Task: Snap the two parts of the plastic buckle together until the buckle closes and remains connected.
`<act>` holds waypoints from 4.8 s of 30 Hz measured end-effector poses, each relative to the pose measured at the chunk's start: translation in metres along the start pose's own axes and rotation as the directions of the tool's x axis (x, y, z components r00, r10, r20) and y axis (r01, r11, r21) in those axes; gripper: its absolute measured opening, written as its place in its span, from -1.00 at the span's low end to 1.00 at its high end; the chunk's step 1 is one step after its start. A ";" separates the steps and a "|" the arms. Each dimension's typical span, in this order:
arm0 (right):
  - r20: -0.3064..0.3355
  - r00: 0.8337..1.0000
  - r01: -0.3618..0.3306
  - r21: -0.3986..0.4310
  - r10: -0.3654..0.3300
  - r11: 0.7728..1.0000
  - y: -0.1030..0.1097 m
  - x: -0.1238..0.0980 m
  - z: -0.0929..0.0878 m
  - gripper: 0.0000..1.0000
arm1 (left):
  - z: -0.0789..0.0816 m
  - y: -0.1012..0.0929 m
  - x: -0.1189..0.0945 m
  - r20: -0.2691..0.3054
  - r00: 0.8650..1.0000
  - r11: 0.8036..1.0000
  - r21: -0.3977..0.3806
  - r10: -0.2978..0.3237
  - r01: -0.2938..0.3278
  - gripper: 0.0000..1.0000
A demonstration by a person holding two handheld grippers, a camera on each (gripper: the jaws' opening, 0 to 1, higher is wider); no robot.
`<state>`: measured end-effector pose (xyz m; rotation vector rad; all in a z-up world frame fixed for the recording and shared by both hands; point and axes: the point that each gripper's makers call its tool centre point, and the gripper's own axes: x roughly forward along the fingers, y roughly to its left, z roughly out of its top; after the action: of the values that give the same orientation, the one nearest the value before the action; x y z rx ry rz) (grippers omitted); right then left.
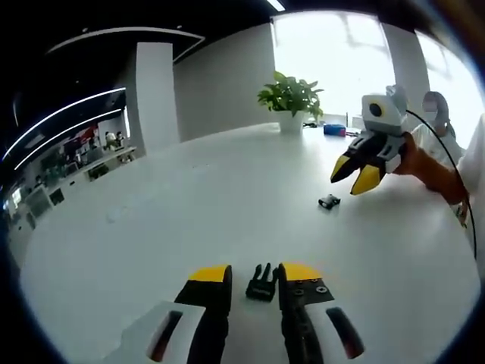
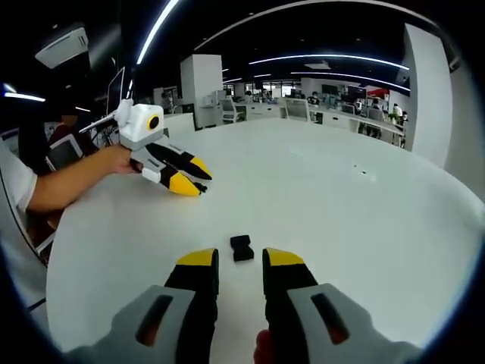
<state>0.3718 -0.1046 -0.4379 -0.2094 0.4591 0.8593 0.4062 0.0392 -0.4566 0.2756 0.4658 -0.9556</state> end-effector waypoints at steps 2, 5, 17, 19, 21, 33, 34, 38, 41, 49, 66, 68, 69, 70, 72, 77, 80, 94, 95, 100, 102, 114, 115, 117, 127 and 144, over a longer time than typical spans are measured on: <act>0.000 1.000 -0.002 0.000 0.002 1.000 0.001 0.000 0.000 -0.53 | 0.000 0.000 -0.001 -0.001 1.000 1.000 -0.002 -0.005 0.005 -0.51; 0.002 1.000 -0.006 0.000 0.006 1.000 0.002 0.000 0.001 -0.53 | -0.001 -0.001 -0.002 -0.003 1.000 1.000 0.001 -0.013 0.013 -0.51; -0.004 1.000 -0.010 0.000 0.010 1.000 0.002 0.001 -0.001 -0.53 | -0.007 -0.001 -0.009 0.004 0.998 0.998 -0.005 -0.057 0.057 -0.53; -0.004 1.000 -0.011 0.001 0.011 1.000 0.003 0.002 0.000 -0.53 | -0.008 -0.002 -0.010 0.003 0.998 0.998 -0.010 -0.061 0.061 -0.54; -0.005 1.000 -0.012 0.000 0.012 1.000 0.003 0.002 -0.001 -0.53 | -0.008 -0.002 -0.011 0.003 0.998 0.998 -0.013 -0.065 0.065 -0.54; -0.008 1.000 -0.012 -0.002 0.012 1.000 0.003 0.002 -0.001 -0.53 | -0.010 -0.010 -0.014 -0.001 0.997 0.996 -0.027 -0.083 0.083 -0.60; -0.008 1.000 -0.012 -0.003 0.012 1.000 0.003 0.002 -0.001 -0.53 | -0.011 -0.010 -0.014 -0.003 0.997 0.996 -0.029 -0.082 0.082 -0.61; -0.008 1.000 -0.014 -0.003 0.014 1.000 0.004 0.002 -0.001 -0.53 | -0.011 -0.007 -0.014 -0.008 0.997 0.997 -0.028 -0.079 0.079 -0.64; -0.010 1.000 -0.015 -0.005 0.015 1.000 0.004 0.002 -0.001 -0.53 | -0.011 -0.004 -0.013 -0.010 0.997 0.997 -0.030 -0.078 0.078 -0.65; -0.013 1.000 -0.023 -0.006 0.023 1.000 0.005 0.004 -0.002 -0.53 | -0.011 -0.002 -0.014 -0.007 0.997 0.996 -0.028 -0.080 0.080 -0.72; -0.013 1.000 -0.028 -0.011 0.027 1.000 0.007 0.003 -0.001 -0.53 | -0.014 -0.007 -0.022 -0.002 0.998 0.997 -0.034 -0.065 0.065 -0.75; -0.014 0.999 -0.029 -0.012 0.029 1.000 0.008 0.003 -0.001 -0.53 | -0.014 -0.008 -0.021 -0.002 0.998 0.997 -0.032 -0.064 0.064 -0.75; -0.015 0.999 -0.030 -0.011 0.030 0.999 0.008 0.003 -0.002 -0.53 | -0.014 -0.005 -0.021 -0.004 0.998 0.998 -0.030 -0.063 0.063 -0.75; -0.017 0.999 -0.031 -0.012 0.031 0.999 0.008 0.004 -0.002 -0.53 | -0.014 -0.005 -0.021 -0.005 0.998 0.998 -0.029 -0.063 0.063 -0.75; -0.017 0.999 -0.032 -0.013 0.032 0.999 0.008 0.004 -0.002 -0.53 | -0.014 -0.005 -0.021 -0.007 0.998 0.998 -0.028 -0.063 0.063 -0.75; -0.019 0.999 -0.031 -0.014 0.031 0.999 0.008 0.004 -0.003 -0.53 | -0.013 -0.004 -0.020 -0.005 0.998 0.997 -0.030 -0.065 0.065 -0.76; -0.022 0.999 -0.030 -0.014 0.030 0.999 0.008 0.004 -0.003 -0.53 | -0.013 -0.002 -0.019 -0.005 0.998 0.997 -0.029 -0.066 0.066 -0.76; -0.026 0.999 -0.031 -0.018 0.031 0.999 0.008 0.006 -0.004 -0.53 | -0.014 0.001 -0.019 -0.003 0.998 0.997 -0.030 -0.066 0.066 -0.76; -0.025 0.999 -0.032 -0.019 0.031 0.999 0.008 0.006 -0.003 -0.53 | -0.014 0.001 -0.019 -0.004 0.998 0.997 -0.031 -0.065 0.065 -0.76; -0.030 0.999 -0.031 -0.012 0.030 0.999 0.007 0.006 -0.005 -0.53 | -0.014 0.001 -0.019 -0.007 0.998 0.998 -0.032 -0.059 0.059 -0.76; -0.029 0.999 -0.029 -0.015 0.029 0.999 0.007 0.006 -0.005 -0.53 | -0.014 0.001 -0.020 -0.007 0.998 0.998 -0.031 -0.059 0.059 -0.76; -0.041 0.999 -0.027 -0.018 0.026 0.999 0.005 0.008 -0.008 -0.53 | -0.013 0.001 -0.019 -0.008 0.999 0.998 -0.029 -0.052 0.052 -0.73; -0.042 0.999 -0.028 -0.018 0.027 0.999 0.005 0.008 -0.009 -0.53 | -0.012 0.001 -0.018 -0.007 0.999 0.998 -0.030 -0.052 0.052 -0.73; -0.043 0.999 -0.027 -0.019 0.026 0.999 0.005 0.008 -0.009 -0.53 | -0.012 0.001 -0.018 -0.005 0.999 0.998 -0.029 -0.053 0.053 -0.73; -0.040 0.999 -0.024 -0.054 0.022 0.998 0.001 0.012 -0.010 -0.58 | -0.012 0.000 -0.017 0.000 0.998 0.998 -0.030 -0.061 0.061 -0.73; -0.035 0.999 -0.034 -0.082 0.032 0.996 0.003 0.015 -0.009 -0.65 | -0.013 0.000 -0.017 0.000 0.998 0.998 -0.034 -0.061 0.061 -0.74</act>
<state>0.3749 -0.0953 -0.4527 -0.2933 0.4601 0.9090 0.3946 0.0564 -0.4592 0.2326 0.4934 -1.0062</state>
